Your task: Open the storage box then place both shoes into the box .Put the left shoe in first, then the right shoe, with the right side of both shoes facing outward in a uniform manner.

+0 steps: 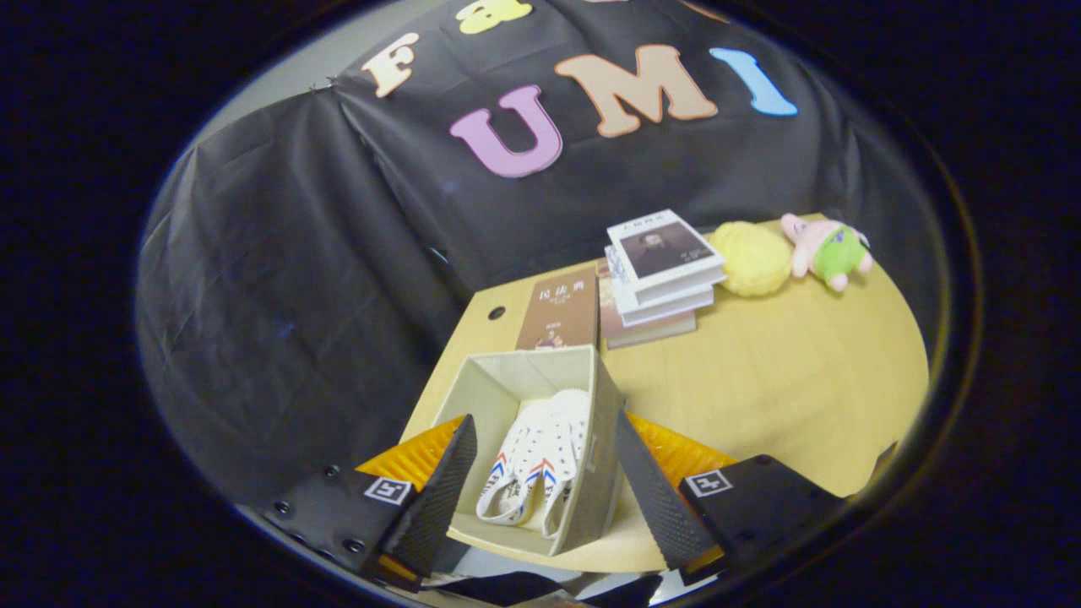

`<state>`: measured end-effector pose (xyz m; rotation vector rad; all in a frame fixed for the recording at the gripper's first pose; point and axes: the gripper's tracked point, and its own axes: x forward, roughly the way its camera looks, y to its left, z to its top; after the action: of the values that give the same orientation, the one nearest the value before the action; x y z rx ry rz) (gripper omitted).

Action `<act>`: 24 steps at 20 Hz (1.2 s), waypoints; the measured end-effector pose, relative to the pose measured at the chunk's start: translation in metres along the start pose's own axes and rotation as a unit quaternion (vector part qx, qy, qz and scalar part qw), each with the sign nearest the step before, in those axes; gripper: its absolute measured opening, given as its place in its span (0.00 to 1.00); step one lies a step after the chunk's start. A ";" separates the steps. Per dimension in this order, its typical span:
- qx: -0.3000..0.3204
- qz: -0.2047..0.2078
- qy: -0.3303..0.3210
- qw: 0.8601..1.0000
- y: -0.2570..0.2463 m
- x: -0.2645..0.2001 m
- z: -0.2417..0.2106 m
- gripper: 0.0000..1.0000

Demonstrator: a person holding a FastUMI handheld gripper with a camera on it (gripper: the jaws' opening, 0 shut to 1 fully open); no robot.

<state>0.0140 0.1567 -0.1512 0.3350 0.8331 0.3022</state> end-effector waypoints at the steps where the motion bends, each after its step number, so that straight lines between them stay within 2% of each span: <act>1: -0.011 -0.001 -0.021 1.000 -0.004 -0.008 0.011 1.00; 6: -0.058 -0.025 -0.117 0.991 -0.035 -0.053 0.060 1.00; 10: -0.085 -0.056 -0.191 0.976 -0.067 -0.084 0.089 1.00; 16: -0.138 -0.127 -0.252 0.949 -0.113 -0.125 0.096 1.00; 24: -0.143 -0.142 -0.300 0.932 -0.131 -0.143 0.107 1.00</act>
<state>0.0211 -0.0358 -0.0416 0.0192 0.2186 0.0376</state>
